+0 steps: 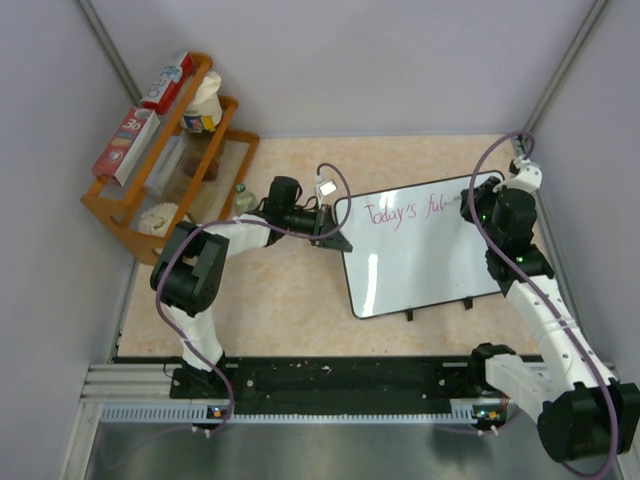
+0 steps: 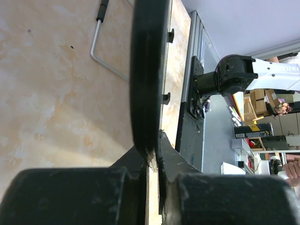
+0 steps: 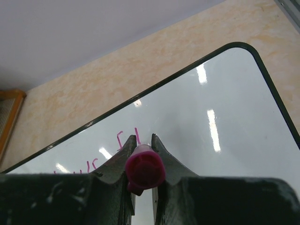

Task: Write a sentence on the whiteboard

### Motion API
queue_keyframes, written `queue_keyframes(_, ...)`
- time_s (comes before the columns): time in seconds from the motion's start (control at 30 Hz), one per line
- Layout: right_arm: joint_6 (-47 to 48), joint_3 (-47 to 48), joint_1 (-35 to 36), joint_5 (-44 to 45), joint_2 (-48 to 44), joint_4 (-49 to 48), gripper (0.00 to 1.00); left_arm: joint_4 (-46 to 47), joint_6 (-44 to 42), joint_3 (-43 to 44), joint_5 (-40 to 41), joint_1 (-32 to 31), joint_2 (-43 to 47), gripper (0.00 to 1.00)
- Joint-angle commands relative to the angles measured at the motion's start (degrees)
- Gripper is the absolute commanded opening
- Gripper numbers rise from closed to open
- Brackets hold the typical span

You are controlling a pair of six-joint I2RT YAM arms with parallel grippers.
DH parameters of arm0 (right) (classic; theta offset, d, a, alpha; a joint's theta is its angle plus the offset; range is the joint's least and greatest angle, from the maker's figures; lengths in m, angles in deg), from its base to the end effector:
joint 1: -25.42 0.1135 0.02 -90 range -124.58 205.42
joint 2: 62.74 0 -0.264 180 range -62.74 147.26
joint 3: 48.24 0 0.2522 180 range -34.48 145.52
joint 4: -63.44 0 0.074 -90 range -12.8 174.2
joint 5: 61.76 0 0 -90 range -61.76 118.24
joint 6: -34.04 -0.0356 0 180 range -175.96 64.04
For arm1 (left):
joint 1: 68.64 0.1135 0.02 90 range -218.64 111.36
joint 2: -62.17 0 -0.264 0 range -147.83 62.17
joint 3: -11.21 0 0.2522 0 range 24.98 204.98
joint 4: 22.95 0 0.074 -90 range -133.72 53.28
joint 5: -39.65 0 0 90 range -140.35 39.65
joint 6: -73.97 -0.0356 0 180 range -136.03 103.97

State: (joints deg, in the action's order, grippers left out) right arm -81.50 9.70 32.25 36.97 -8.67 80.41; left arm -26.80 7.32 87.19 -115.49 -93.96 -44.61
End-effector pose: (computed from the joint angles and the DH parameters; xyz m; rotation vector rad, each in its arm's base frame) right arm 0.2221 0.0212 0.3195 0.4005 1.7596 0.2666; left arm 0.3351 -0.1943 0.1865 0.7508 2.1194 -1.7017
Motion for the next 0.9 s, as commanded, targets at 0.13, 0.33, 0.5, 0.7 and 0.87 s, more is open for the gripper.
queue_keyframes(0.13,0.40,5.21,-0.68,2.25,0.34,-2.06,0.00,-3.32,-5.95,-2.01,-1.04,-1.22,1.31,0.00)
queue_keyframes(0.33,0.40,6.62,-0.76,2.52,2.45,-2.76,0.00,-3.41,-5.95,-2.01,-1.12,-1.22,1.40,0.00)
queue_keyframes(0.5,0.23,6.27,-0.68,2.78,3.85,-2.76,0.00,-3.50,-6.21,-2.01,-1.21,-1.22,1.49,0.00)
queue_keyframes(0.7,0.32,4.08,-0.68,2.61,3.25,-2.76,0.00,-3.76,-6.30,-2.01,-1.21,-1.22,1.58,0.00)
queue_keyframes(0.87,0.40,2.23,-0.68,2.08,1.75,-2.24,0.00,-3.67,-6.30,-1.92,-1.12,-1.22,1.58,0.00)
